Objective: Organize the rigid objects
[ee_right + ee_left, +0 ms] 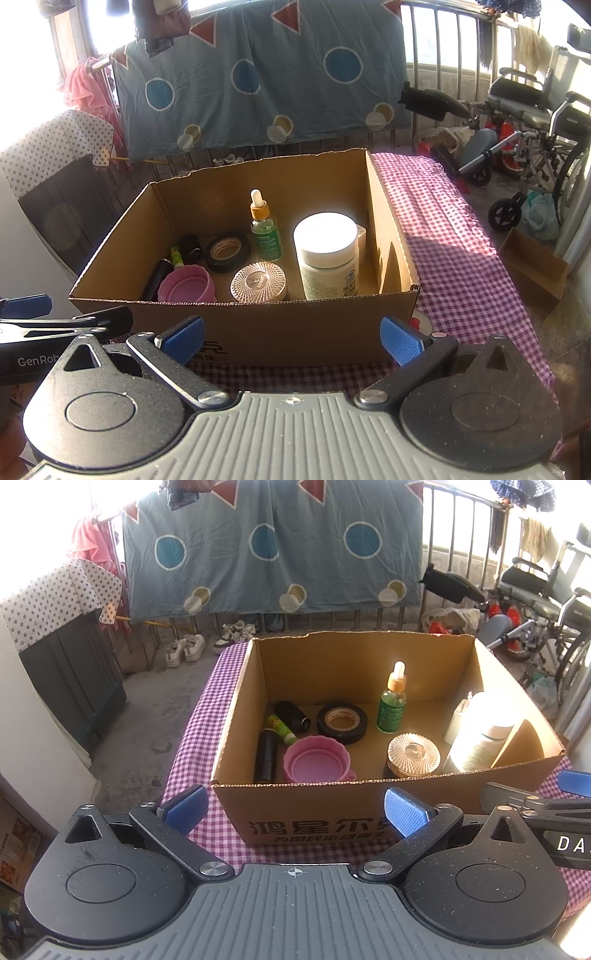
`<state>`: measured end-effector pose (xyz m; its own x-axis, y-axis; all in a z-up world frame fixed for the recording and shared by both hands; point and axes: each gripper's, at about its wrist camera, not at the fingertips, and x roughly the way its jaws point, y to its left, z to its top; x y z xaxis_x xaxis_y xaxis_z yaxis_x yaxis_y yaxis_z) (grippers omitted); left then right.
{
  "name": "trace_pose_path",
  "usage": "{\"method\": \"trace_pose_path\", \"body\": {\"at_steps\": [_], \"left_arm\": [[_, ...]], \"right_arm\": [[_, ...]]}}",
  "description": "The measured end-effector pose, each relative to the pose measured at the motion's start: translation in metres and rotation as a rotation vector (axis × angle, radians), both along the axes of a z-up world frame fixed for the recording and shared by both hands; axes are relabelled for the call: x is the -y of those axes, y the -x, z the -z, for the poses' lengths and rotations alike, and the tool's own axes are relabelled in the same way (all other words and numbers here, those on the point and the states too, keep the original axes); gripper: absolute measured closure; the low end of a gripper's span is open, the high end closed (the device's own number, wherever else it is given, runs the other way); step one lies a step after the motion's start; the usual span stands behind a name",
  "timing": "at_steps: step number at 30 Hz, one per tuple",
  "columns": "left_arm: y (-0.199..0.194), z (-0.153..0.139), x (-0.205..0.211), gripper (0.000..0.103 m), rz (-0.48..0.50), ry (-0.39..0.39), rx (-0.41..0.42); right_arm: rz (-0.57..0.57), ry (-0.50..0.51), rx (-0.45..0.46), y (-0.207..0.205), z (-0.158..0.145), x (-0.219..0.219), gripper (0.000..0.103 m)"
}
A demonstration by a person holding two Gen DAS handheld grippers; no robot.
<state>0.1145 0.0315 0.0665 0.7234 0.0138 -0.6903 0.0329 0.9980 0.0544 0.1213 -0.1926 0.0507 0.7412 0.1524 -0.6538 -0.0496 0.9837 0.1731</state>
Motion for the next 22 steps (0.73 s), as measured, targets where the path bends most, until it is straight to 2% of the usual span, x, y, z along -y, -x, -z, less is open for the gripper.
{"method": "trace_pose_path", "body": {"at_steps": [22], "left_arm": [[0.0006, 0.0004, -0.0005, 0.001, -0.002, -0.002, 0.000]], "right_arm": [[0.002, -0.001, 0.000, 0.0015, -0.0003, 0.0008, 0.000]]}}
